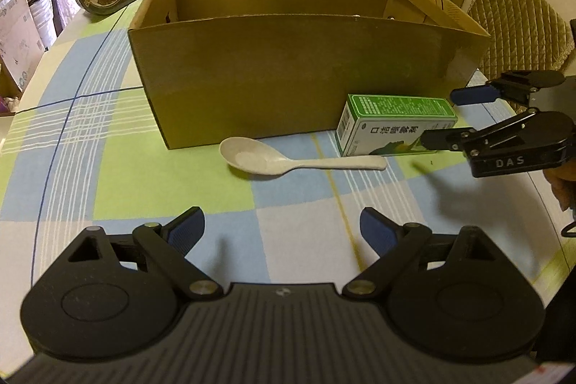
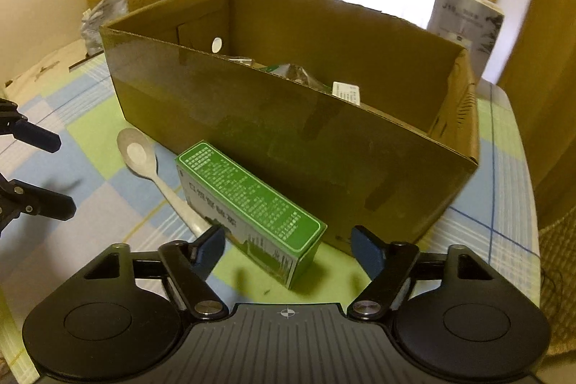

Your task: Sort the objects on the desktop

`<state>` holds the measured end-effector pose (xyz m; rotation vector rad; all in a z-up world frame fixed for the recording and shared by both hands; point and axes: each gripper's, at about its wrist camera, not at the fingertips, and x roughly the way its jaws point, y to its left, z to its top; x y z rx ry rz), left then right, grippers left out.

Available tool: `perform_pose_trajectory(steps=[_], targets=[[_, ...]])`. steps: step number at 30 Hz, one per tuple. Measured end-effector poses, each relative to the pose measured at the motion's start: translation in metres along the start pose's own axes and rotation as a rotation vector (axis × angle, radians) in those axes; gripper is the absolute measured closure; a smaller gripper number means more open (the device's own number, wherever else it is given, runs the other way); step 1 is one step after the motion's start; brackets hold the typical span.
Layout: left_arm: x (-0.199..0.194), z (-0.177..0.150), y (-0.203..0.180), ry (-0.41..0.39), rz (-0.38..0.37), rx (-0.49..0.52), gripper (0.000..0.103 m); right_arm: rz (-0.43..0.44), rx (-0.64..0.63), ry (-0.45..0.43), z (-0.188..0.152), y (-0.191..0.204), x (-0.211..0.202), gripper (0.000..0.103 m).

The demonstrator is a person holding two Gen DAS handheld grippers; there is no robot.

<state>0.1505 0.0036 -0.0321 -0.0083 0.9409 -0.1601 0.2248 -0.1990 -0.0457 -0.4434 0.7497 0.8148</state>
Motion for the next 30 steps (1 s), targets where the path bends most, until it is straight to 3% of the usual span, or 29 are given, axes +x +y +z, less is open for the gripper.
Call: perform_pose_trajectory(steps=[7, 13, 16, 21, 24, 26, 30], targets=[[0.01, -0.001, 0.001, 0.018, -0.004, -0.006, 0.012, 0.046, -0.014, 0.006, 0.001, -0.004, 0.01, 0.049], [0.014, -0.007, 0.001, 0.033, -0.004, -0.014, 0.012, 0.085, 0.08, 0.021, -0.002, -0.009, 0.002, 0.058], [0.013, -0.009, 0.0, 0.033, -0.004, -0.015, 0.012, 0.114, 0.185, 0.041, -0.005, -0.015, -0.005, 0.061], [0.008, -0.012, -0.003, 0.027, -0.011, -0.018, 0.012, 0.181, 0.471, 0.085, -0.02, -0.029, -0.019, 0.065], [0.004, -0.014, -0.004, 0.023, -0.014, -0.016, 0.012, 0.199, 0.568, 0.112, -0.033, -0.03, -0.027, 0.066], [0.0, -0.016, -0.005, 0.019, -0.016, -0.016, 0.012, 0.159, 0.55, 0.111, -0.037, -0.024, -0.034, 0.065], [-0.005, -0.019, -0.006, 0.014, -0.015, -0.019, 0.012, 0.035, 0.489, 0.083, -0.044, -0.018, -0.045, 0.049]])
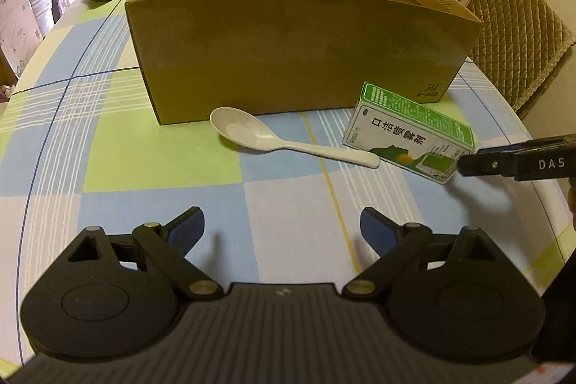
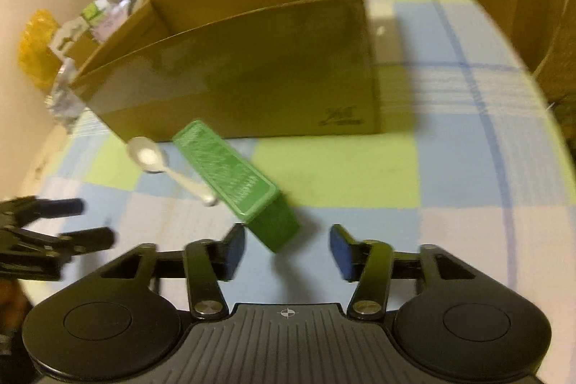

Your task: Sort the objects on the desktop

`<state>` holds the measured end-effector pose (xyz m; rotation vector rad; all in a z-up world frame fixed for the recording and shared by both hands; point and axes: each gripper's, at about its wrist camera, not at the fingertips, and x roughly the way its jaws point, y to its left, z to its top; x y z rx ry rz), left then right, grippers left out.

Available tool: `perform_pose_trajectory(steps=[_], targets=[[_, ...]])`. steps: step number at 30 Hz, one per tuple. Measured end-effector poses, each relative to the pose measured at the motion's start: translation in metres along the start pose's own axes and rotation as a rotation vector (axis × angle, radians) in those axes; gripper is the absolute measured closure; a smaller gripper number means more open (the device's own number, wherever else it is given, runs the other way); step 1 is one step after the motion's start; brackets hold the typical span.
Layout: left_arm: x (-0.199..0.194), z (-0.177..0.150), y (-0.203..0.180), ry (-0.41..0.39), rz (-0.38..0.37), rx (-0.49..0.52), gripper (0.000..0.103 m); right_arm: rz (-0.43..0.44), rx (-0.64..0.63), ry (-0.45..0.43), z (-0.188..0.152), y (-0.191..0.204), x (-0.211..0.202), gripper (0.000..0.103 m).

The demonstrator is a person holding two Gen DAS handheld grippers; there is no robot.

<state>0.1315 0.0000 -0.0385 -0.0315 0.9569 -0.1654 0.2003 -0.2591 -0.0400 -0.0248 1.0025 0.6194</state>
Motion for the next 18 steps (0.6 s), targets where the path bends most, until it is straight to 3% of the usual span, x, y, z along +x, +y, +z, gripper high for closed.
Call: perform_pose_trajectory(steps=[3, 7, 14, 15, 18], targets=[[-0.002, -0.003, 0.001, 0.002, 0.002, -0.003, 0.012, -0.034, -0.073, -0.056, -0.003, 0.005, -0.009, 0.046], [0.0, -0.008, 0.003, 0.015, -0.001, -0.016, 0.011, -0.006, -0.233, -0.115, -0.006, 0.026, -0.01, 0.038], [0.005, -0.005, 0.001, 0.014, -0.007, -0.024, 0.011, 0.016, -0.271, -0.082, 0.009, 0.034, 0.013, 0.038], [0.006, -0.003, 0.001, 0.011, -0.007, -0.023, 0.011, 0.015, -0.261, -0.075, 0.011, 0.034, 0.015, 0.04], [0.009, 0.002, 0.001, 0.006, -0.01, -0.024, 0.011, 0.009, -0.221, -0.061, 0.017, 0.029, 0.017, 0.059]])
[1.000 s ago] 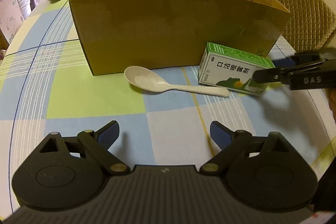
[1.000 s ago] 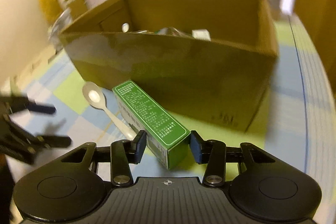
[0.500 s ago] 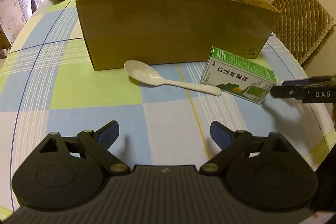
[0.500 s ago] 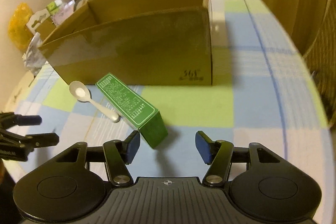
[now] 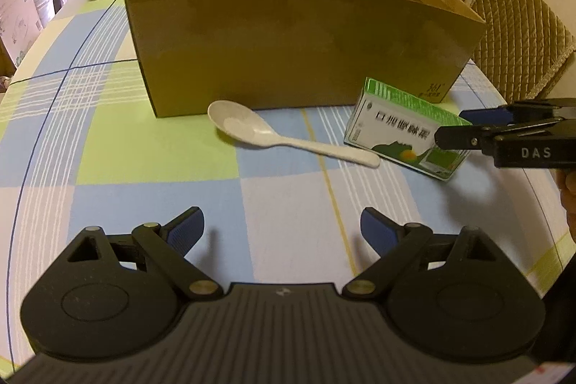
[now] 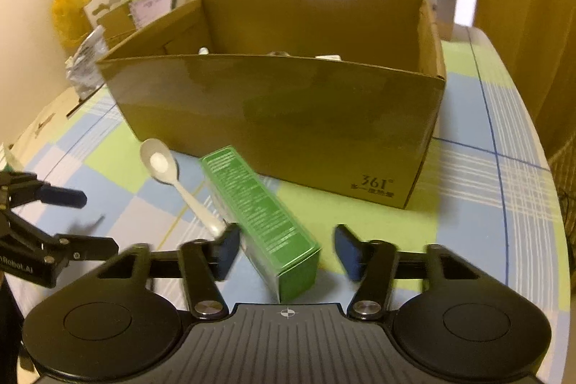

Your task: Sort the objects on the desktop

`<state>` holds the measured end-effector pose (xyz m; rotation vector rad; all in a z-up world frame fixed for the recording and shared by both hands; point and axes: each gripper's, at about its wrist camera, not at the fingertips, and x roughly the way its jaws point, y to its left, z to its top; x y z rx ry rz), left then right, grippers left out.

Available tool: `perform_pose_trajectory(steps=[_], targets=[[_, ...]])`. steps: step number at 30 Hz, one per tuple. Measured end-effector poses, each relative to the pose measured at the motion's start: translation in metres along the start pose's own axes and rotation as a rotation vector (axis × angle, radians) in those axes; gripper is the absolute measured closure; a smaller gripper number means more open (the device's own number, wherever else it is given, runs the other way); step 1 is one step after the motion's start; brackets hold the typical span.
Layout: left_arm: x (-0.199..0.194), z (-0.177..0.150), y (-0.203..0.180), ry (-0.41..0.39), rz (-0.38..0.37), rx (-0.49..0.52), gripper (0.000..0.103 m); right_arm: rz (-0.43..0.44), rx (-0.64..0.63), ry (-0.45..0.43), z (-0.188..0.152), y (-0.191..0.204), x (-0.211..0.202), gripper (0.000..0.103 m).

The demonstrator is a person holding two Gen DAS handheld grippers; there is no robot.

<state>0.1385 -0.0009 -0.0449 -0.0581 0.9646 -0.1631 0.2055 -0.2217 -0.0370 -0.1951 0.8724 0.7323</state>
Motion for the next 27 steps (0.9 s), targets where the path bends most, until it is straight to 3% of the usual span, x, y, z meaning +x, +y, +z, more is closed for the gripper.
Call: perform_pose_trajectory(steps=[8, 16, 22, 27], targets=[[0.01, 0.009, -0.008, -0.003, -0.021, 0.019, 0.011, -0.01, 0.136, 0.016, 0.003, -0.02, -0.004, 0.06], [0.013, 0.012, -0.011, -0.005, -0.027, 0.027, 0.011, 0.049, 0.333, 0.072, -0.002, -0.045, -0.017, 0.065], [0.013, 0.015, -0.013, -0.012, -0.027, 0.041, 0.011, -0.047, 0.245, 0.069, -0.017, -0.042, -0.035, 0.065], [0.017, 0.022, -0.019, -0.035, -0.029, 0.073, 0.012, -0.07, 0.187, 0.064, -0.029, -0.033, -0.041, 0.065]])
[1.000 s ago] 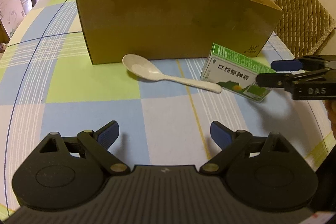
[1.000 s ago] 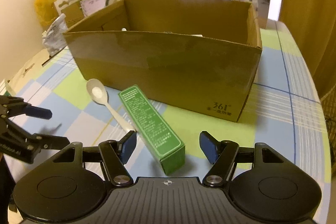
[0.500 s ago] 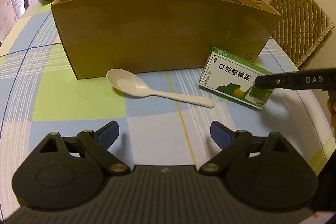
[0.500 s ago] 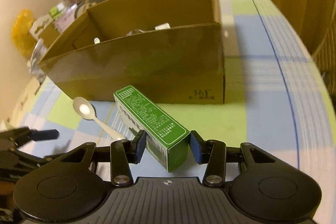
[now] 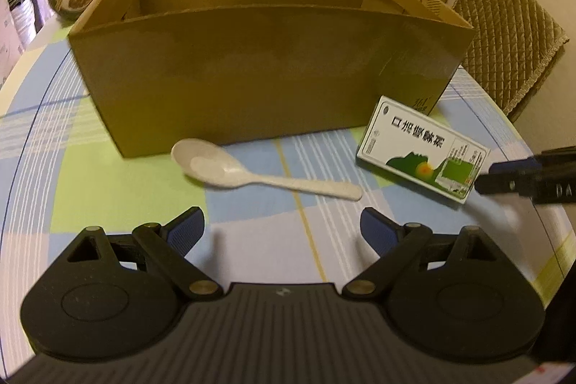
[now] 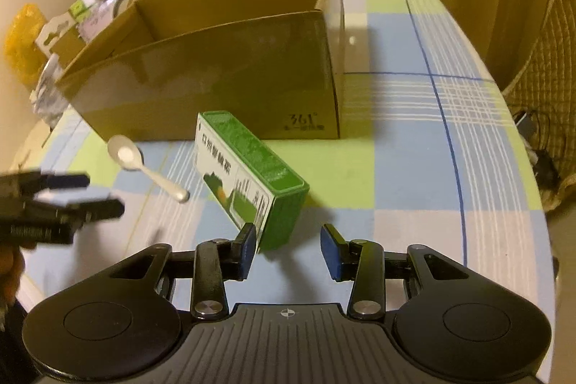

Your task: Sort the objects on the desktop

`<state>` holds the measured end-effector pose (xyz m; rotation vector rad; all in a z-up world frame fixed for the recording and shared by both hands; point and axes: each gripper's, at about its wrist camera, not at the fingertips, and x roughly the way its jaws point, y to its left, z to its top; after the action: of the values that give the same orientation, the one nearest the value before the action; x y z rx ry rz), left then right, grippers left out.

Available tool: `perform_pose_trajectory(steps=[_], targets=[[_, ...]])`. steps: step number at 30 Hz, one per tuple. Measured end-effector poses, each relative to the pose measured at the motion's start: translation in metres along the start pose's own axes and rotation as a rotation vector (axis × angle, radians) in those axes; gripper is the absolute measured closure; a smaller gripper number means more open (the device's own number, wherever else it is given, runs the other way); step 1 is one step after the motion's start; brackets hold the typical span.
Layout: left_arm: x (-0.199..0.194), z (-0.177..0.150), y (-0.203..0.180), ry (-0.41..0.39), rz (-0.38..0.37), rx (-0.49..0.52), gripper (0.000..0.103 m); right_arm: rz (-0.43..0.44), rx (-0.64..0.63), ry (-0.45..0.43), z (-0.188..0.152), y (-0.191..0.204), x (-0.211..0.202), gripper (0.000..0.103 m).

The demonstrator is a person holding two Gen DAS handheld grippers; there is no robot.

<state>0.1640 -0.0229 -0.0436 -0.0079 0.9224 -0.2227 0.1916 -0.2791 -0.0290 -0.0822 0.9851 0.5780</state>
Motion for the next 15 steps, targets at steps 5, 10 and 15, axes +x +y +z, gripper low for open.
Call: perform_pose_trajectory(steps=[5, 10, 15], targets=[[0.015, 0.011, -0.006, 0.003, 0.034, 0.007, 0.013, -0.042, -0.073, -0.042, -0.004, 0.007, 0.0, 0.055], [0.037, 0.02, -0.011, 0.018, 0.124, -0.048, 0.013, -0.056, -0.088, -0.057, -0.002, 0.008, 0.005, 0.037], [0.054, 0.02, -0.015, 0.021, 0.208, -0.121, 0.012, -0.066, -0.109, -0.06, -0.001, 0.009, 0.01, 0.032]])
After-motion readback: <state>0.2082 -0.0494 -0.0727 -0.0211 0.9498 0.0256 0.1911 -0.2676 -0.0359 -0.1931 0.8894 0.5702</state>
